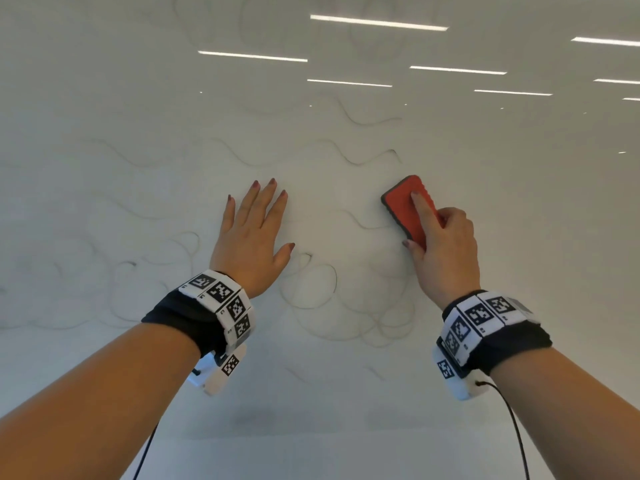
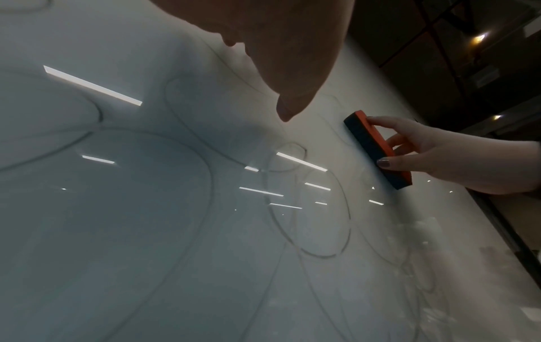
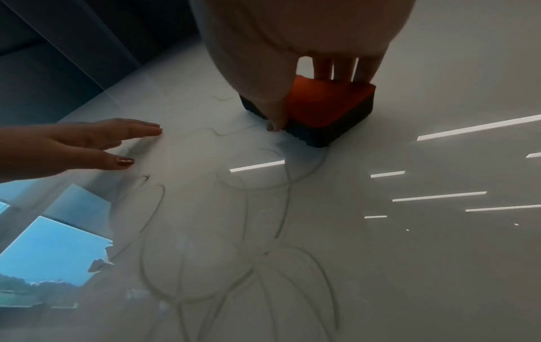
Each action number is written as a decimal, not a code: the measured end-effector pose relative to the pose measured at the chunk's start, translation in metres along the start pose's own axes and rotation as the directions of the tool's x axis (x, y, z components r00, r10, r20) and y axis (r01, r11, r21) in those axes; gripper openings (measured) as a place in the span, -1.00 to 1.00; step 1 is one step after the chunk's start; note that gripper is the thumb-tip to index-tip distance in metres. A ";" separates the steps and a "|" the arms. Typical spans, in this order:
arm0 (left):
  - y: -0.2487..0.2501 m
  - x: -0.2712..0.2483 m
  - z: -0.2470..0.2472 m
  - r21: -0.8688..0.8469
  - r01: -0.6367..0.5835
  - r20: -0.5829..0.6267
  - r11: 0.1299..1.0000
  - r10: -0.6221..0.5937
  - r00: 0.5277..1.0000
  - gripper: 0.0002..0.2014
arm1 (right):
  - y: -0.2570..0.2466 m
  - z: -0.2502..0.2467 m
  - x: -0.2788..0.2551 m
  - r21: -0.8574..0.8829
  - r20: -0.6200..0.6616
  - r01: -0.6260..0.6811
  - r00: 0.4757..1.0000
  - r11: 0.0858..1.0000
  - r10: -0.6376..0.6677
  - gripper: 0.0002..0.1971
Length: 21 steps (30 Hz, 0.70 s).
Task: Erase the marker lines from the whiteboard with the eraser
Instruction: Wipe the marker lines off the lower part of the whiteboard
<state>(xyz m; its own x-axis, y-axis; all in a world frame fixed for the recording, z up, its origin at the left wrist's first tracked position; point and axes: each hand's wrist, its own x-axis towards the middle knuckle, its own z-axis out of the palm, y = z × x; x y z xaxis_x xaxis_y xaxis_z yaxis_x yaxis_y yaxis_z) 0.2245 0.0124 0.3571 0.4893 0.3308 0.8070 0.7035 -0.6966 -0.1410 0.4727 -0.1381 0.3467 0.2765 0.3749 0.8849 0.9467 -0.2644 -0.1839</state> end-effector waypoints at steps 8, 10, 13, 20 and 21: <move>0.002 -0.002 0.004 0.020 0.012 -0.021 1.000 -0.012 1.000 -0.28 | -0.004 0.014 -0.006 0.011 -0.069 0.053 0.996 0.999 -0.052 -0.29; 0.002 -0.002 0.006 0.015 0.015 -0.026 1.000 -0.015 1.000 -0.28 | -0.006 0.016 -0.010 0.004 -0.061 0.070 0.996 0.998 -0.070 -0.29; 0.002 -0.003 0.008 0.015 0.016 -0.030 1.000 -0.015 0.999 -0.28 | -0.010 0.021 -0.016 -0.004 -0.047 0.098 0.994 0.995 -0.098 -0.30; 0.001 -0.004 0.009 0.017 0.016 -0.041 1.000 -0.016 0.999 -0.28 | -0.017 0.038 -0.043 -0.009 -0.019 0.210 0.978 0.978 -0.210 -0.31; 0.001 -0.004 0.009 0.020 0.017 -0.042 1.000 -0.016 0.999 -0.28 | -0.018 0.041 -0.049 -0.005 -0.013 0.233 0.972 0.972 -0.233 -0.30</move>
<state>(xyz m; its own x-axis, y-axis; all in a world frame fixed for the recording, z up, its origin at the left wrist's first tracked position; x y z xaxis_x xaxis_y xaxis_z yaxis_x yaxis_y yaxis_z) 0.2276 0.0158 0.3486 0.4558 0.3148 0.8326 0.7219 -0.6780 -0.1388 0.4491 -0.1153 0.2885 0.0460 0.4145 0.9089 0.9843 -0.1740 0.0296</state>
